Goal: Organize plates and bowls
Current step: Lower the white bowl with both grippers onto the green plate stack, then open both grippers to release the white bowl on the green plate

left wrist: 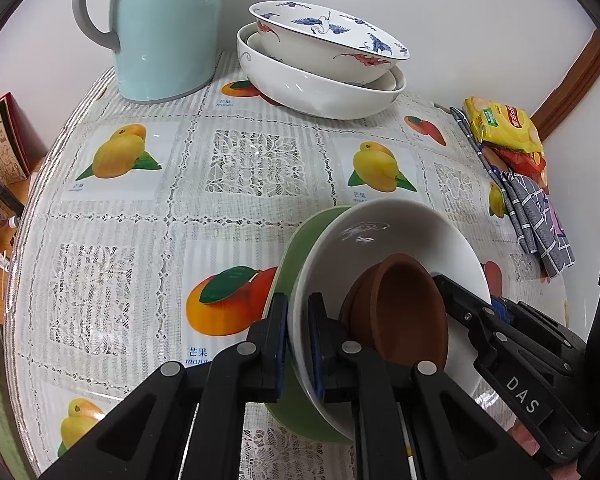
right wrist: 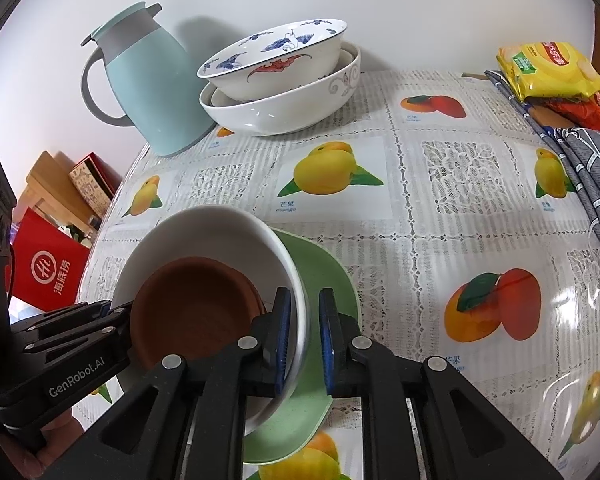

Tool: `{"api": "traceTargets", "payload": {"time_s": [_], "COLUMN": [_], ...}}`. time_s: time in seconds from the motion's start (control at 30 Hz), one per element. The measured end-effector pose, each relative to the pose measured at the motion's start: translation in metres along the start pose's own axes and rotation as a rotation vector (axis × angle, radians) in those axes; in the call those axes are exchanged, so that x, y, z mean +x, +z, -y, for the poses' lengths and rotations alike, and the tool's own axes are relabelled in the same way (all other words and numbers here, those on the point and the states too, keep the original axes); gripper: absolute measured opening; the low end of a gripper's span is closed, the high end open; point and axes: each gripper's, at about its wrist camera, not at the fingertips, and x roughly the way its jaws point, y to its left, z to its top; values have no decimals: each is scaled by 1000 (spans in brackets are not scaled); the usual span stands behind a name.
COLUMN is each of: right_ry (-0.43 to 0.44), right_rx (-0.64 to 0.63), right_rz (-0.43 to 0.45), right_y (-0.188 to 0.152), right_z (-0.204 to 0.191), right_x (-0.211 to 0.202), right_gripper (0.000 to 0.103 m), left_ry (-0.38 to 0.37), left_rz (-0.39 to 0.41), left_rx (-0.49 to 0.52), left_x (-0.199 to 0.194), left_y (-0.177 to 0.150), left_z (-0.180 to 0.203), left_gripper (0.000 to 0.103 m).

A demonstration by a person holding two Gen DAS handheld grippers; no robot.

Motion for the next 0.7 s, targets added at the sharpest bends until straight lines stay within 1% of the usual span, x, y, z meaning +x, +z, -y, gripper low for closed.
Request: {"api": "traceTargets", "payload": {"time_s": [0.2,0.27,0.3,0.37,0.4,0.47,0.53,0.6,0.67,0.7], "right_ry": [2,9,17,19,18,19,23,22,25,24], "right_rx": [-7,-5,2,1,-3,-6,-9,-7,-10,-12], "right_rz": [30,29,33,37,38,39,43,54,64,73], "right_y": [1,0,0,-1,-1,-3,-4,-6,-8,-10], "right_z": [1,3,4,4,4,4,4,3,2,1], "right_x": [-10,-12,-14,-17,-20,-24,-30,-39,-46,-53], "right_gripper": [16,17,17,17,17,18,23,26,28,32], "left_ry": [3,-14,-19,11,22,6,8,11,18,18], "left_rz": [16,18,21,31,39,44,55,68,83,92], "left_rx": [0,-4,-6,-2,3,0,-1,0,1,5], "left_x": [-9,-13,-15,-20,-23,-29,-37,-45,-54,-58], "left_y": [-1,-1,-1,-2,-3,-4,-7,-9,-12,-14], "left_z": [1,0,0,1,1,1,2,4,6,8], "left_gripper": [12,19,20,29,31,34,36,39,45,47]}}
